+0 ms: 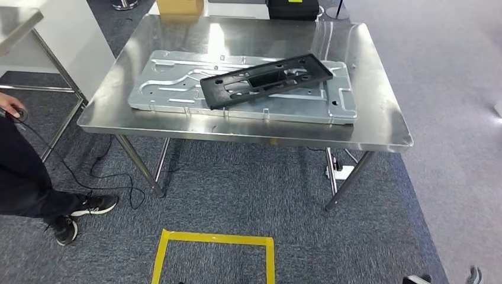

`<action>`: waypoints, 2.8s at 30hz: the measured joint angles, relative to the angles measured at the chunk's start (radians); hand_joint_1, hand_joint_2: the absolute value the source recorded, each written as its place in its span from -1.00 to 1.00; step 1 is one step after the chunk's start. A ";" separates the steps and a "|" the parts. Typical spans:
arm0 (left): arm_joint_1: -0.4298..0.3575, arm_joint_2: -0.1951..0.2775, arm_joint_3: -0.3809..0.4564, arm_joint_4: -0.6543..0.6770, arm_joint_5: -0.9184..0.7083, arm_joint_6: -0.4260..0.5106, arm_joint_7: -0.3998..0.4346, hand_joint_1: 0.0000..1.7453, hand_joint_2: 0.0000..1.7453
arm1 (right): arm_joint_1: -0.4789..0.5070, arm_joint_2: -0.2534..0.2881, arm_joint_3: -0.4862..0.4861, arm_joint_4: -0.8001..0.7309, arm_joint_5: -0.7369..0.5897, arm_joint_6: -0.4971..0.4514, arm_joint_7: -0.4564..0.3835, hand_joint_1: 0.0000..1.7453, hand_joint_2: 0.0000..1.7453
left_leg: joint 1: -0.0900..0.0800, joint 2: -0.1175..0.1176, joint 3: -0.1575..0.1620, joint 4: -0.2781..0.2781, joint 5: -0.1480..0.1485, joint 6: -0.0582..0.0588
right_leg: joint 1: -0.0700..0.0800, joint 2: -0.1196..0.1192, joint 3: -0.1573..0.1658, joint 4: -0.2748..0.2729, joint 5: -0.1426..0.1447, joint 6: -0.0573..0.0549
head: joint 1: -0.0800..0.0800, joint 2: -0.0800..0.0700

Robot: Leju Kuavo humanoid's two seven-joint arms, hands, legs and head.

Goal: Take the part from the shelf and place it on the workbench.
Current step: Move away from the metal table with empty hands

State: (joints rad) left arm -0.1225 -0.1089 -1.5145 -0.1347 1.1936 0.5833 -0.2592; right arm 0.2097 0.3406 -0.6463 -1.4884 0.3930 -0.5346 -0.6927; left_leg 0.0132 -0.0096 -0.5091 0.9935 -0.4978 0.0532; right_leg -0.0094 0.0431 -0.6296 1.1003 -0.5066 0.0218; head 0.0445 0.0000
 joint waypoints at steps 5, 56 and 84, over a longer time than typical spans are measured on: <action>0.004 0.000 0.000 0.000 0.007 0.000 0.005 -1.00 -1.00 | -0.043 -0.014 -0.087 0.136 -0.003 -0.007 0.000 -1.00 -1.00 | -0.003 0.059 -0.007 0.001 0.000 0.003 | -0.012 -0.037 -0.083 0.195 -0.077 0.023 | 0.002 0.000; 0.006 0.000 -0.026 0.001 0.090 0.014 -0.007 -1.00 -1.00 | -0.252 -0.119 -0.190 1.240 0.416 -0.027 0.448 -1.00 -1.00 | 0.002 -0.051 -0.032 0.059 -0.016 -0.039 | -0.002 0.056 0.045 -0.069 0.041 -0.027 | 0.000 0.000; 0.012 0.000 -0.030 0.001 0.092 0.012 -0.003 -1.00 -1.00 | -0.251 -0.109 -0.153 1.263 0.456 0.039 0.474 -1.00 -1.00 | 0.000 0.003 -0.086 0.197 -0.067 -0.052 | 0.000 0.029 0.060 -0.092 0.052 -0.036 | -0.001 0.000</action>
State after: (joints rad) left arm -0.1104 -0.1089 -1.5446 -0.1339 1.2859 0.5951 -0.2622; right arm -0.0416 0.2317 -0.7989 -0.2255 0.8493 -0.4952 -0.2188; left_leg 0.0134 -0.0065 -0.5948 1.1902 -0.5644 0.0016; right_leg -0.0095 0.0725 -0.5694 1.0088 -0.4543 -0.0146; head 0.0432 0.0000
